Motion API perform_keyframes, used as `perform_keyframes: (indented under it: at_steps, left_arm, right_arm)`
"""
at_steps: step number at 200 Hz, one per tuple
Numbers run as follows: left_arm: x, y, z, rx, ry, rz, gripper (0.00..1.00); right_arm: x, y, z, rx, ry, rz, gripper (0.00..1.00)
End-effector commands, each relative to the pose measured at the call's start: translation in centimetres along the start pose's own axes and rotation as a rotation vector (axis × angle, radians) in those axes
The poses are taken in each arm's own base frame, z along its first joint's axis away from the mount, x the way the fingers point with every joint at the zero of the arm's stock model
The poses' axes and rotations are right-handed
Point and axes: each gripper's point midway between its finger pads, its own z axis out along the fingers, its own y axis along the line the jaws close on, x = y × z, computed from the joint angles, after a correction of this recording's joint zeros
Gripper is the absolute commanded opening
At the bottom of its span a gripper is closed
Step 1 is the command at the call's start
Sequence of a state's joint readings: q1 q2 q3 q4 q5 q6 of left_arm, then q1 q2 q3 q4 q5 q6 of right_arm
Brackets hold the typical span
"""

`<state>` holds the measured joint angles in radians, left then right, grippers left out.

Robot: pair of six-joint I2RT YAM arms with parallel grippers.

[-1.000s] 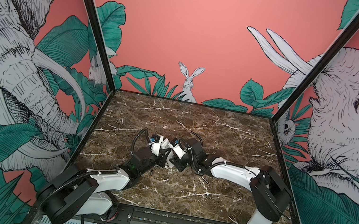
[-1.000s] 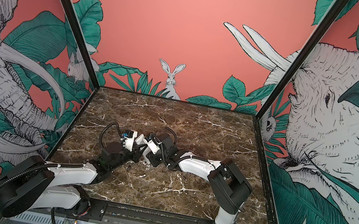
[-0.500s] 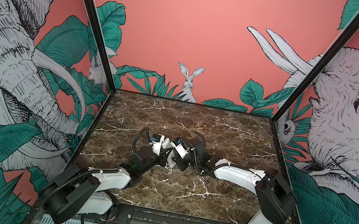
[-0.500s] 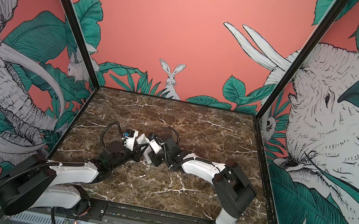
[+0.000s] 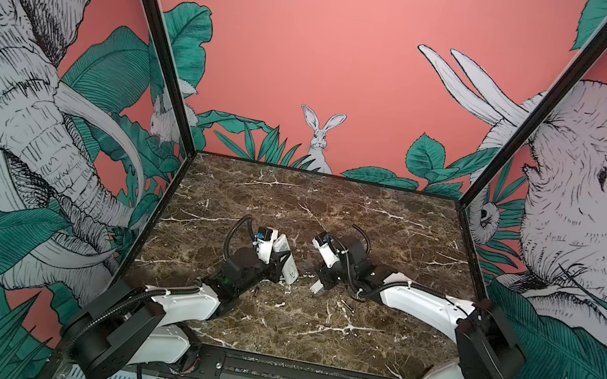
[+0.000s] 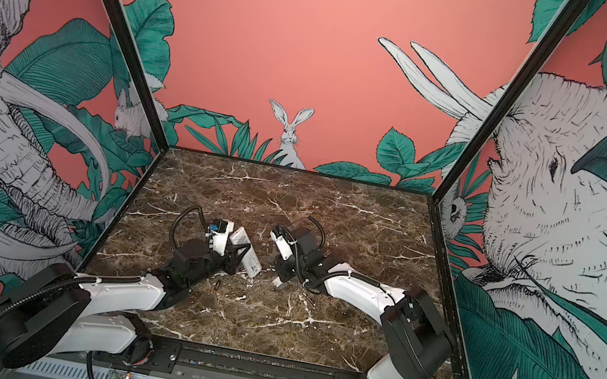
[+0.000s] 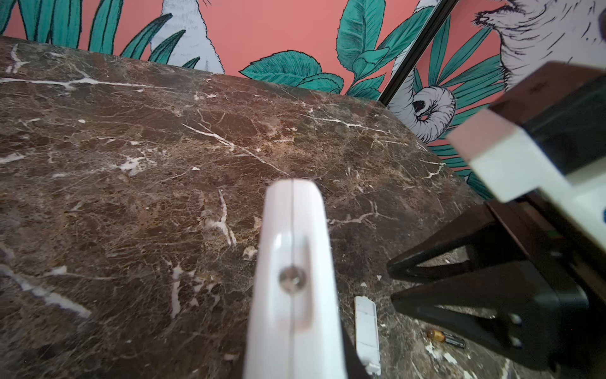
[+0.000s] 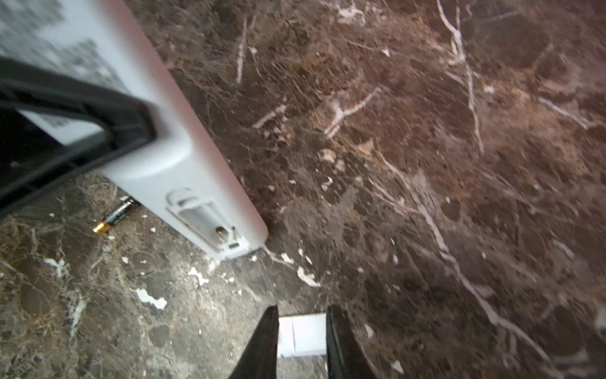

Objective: Load the batteries into the remote control

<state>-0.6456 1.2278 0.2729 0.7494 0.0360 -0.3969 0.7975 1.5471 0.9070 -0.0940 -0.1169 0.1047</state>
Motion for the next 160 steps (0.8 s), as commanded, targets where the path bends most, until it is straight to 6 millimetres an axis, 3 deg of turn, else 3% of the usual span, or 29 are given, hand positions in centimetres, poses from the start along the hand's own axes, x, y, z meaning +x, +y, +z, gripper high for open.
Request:
perform_keyframes:
  at_steps: [1, 73, 118, 160]
  left_arm:
    - [3.3, 1.2, -0.9, -0.056, 0.137, 0.047, 0.0]
    - [0.8, -2.1, -2.8, 0.084, 0.153, 0.053, 0.0]
    - [-1.8, -5.0, -3.9, 0.204, 0.127, 0.037, 0.0]
    - [-3.5, -6.2, -4.6, 0.246, 0.096, 0.031, 0.0]
  right_arm:
    - [2.3, -1.6, -2.0, 0.09, 0.081, 0.044, 0.32]
    - [10.7, -2.1, -6.3, 0.15, 0.347, 0.126, 0.45]
    - [12.6, -2.4, -6.4, 0.184, 0.426, 0.163, 0.47]
    - [13.5, -2.8, -5.6, 0.205, 0.491, 0.166, 0.47]
